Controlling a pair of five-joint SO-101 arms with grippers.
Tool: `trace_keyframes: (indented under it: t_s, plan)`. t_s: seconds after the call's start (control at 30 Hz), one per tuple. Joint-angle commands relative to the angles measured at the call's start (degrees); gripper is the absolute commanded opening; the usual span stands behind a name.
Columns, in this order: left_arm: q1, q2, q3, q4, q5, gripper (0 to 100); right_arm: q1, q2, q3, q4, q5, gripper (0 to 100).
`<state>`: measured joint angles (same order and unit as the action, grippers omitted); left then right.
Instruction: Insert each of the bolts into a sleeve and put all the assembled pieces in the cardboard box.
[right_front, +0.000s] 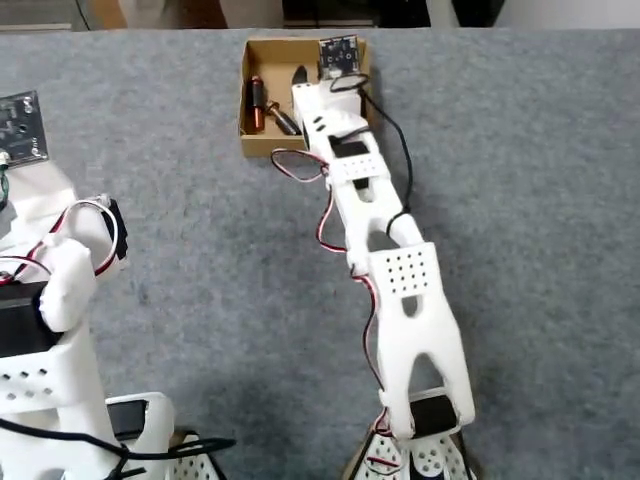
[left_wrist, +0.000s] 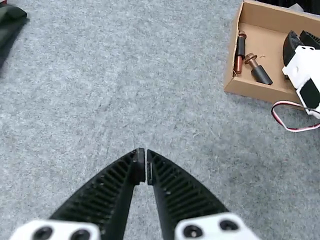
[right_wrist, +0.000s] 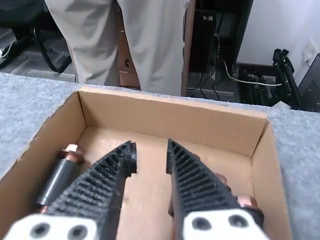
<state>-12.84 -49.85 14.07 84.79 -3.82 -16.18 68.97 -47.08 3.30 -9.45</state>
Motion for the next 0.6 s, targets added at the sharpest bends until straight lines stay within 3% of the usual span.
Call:
trace_keyframes:
  t_s: [0.0, 0.27, 0.47, 0.57]
  plan:
    - [-0.53, -0.66, -0.18, -1.23, -0.62, 2, 0.84, 0.4, -13.32, 8.62, 0.44, 9.3]
    - [-0.53, -0.66, 0.0, -1.14, -0.62, 2, 0.75, 4.0, -29.85, 27.52, 0.44, 9.1]
    - [-0.26, -0.66, -0.44, 1.41, -0.62, 2, 0.4, 6.02, -47.43, 53.45, -0.09, 9.1]
    - [-0.18, -0.66, -0.44, 3.16, -0.62, 2, 0.4, 3.91, -48.48, 63.65, -1.67, 9.1]
